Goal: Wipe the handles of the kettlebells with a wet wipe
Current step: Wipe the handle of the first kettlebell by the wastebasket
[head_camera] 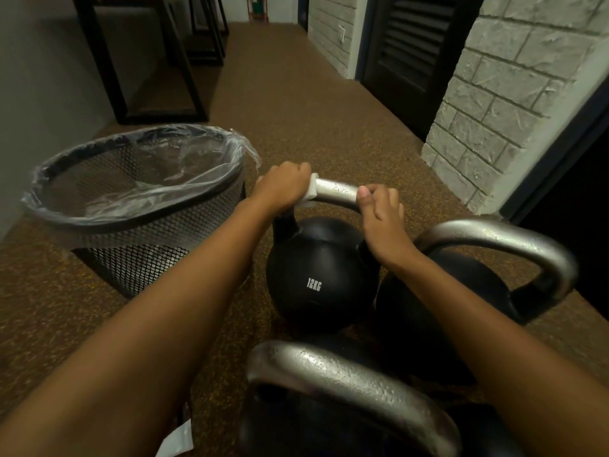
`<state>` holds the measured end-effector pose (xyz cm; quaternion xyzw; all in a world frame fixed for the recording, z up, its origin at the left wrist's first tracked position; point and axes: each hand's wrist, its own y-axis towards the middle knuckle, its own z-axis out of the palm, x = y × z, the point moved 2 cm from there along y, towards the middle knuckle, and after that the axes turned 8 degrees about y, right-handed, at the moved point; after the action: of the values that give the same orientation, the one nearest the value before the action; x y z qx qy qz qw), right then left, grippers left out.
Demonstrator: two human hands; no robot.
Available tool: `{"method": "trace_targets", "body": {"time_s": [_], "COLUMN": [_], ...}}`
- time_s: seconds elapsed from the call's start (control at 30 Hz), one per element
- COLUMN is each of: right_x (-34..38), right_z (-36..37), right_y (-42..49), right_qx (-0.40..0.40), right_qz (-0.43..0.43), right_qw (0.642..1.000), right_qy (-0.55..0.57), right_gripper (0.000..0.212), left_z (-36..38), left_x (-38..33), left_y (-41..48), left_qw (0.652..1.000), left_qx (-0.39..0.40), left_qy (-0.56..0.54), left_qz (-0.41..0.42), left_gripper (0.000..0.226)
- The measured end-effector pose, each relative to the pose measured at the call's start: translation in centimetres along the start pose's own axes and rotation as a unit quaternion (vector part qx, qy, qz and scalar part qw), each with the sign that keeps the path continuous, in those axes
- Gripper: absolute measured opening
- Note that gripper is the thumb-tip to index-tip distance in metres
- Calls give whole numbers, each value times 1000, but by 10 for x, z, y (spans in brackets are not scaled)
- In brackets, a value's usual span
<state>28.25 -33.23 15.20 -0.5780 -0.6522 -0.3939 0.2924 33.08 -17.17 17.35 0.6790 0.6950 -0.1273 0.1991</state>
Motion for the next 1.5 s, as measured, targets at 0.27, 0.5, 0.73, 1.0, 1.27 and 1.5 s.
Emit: {"method": "trace_targets", "body": {"time_s": [0.27, 0.5, 0.73, 1.0, 1.27, 1.5], "right_x": [-1, -1, 0, -1, -2, -3], "right_z": [-2, -2, -4, -4, -4, -5], "right_y": [1, 1, 0, 1, 1, 1], "right_qx": [19, 11, 29, 33, 33, 43], "right_qz": [3, -3, 3, -1, -6, -4], "right_qw": [1000, 1000, 1000, 999, 999, 999], "right_qy": [-4, 1, 10, 4, 7, 11], "right_gripper": [38, 38, 37, 37, 38, 35], "left_z": [-1, 2, 10, 13, -1, 7], "left_x": [-6, 5, -24, 24, -5, 23], "left_y": [-13, -4, -26, -16, -19, -13], "left_qw": [995, 999, 972, 976, 995, 970], "left_qx": [-64, 4, -173, -39, -67, 19], "left_qy": [19, -33, 55, -203, -45, -238], "left_qz": [76, 9, 148, -64, 59, -40], "left_gripper": [44, 27, 44, 44, 45, 39]}}
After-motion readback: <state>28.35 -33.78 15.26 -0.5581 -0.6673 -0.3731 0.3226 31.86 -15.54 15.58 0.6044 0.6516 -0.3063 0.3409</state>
